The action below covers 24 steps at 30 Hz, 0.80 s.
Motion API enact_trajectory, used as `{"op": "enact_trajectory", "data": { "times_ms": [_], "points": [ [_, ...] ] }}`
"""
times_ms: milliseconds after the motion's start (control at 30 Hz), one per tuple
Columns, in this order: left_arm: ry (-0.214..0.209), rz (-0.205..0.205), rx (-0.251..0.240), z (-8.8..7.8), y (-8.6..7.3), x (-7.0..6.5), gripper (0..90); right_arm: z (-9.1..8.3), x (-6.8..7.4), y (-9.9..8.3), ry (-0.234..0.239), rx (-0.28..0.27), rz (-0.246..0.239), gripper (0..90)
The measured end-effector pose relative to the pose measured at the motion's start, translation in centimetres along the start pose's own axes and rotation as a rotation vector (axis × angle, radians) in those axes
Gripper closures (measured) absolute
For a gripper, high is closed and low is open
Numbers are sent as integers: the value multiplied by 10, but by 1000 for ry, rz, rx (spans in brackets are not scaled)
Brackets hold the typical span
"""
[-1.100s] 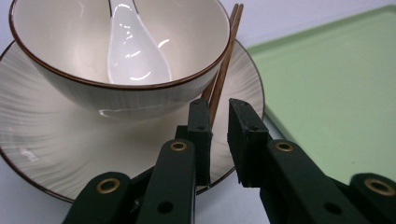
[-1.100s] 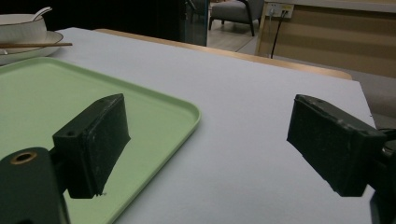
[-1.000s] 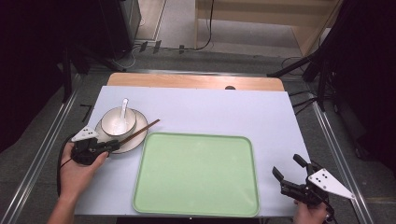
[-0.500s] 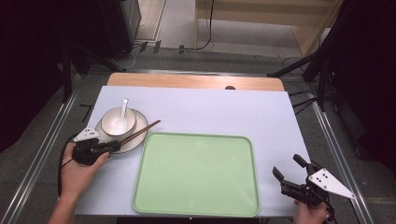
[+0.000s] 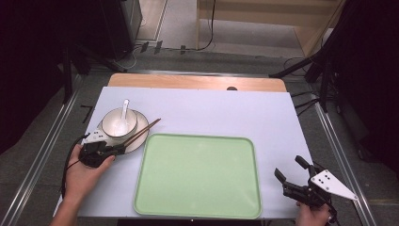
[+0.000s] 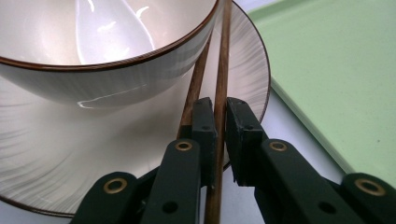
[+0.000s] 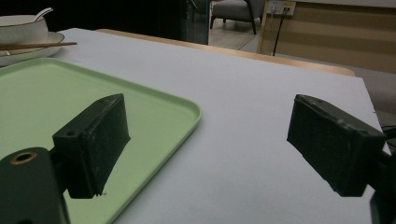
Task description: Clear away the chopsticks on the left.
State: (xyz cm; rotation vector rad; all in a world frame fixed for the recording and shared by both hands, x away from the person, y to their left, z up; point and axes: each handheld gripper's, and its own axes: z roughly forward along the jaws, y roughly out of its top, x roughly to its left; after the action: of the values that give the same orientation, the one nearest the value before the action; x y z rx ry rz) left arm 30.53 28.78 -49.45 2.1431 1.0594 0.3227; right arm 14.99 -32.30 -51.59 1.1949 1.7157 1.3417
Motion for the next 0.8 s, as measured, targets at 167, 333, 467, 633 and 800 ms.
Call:
{"op": "enact_trajectory", "data": {
  "times_ms": [167, 333, 467, 633, 800],
  "points": [
    [9, 7, 4, 0, 1, -3, 855, 0, 0, 0, 0, 0, 0, 130],
    [4, 11, -4, -2, 2, -6, 857, 0, 0, 0, 0, -1, 4, 130],
    [-1, 22, -16, -6, 5, -13, 857, 0, 0, 0, 1, -1, 3, 130],
    [-11, 30, -31, -10, 7, -25, 857, 1, 0, 0, 1, 0, 4, 130],
    [-25, 47, -28, -11, 5, -46, 857, 1, 0, 0, 0, 0, 4, 130]
  ]
}}
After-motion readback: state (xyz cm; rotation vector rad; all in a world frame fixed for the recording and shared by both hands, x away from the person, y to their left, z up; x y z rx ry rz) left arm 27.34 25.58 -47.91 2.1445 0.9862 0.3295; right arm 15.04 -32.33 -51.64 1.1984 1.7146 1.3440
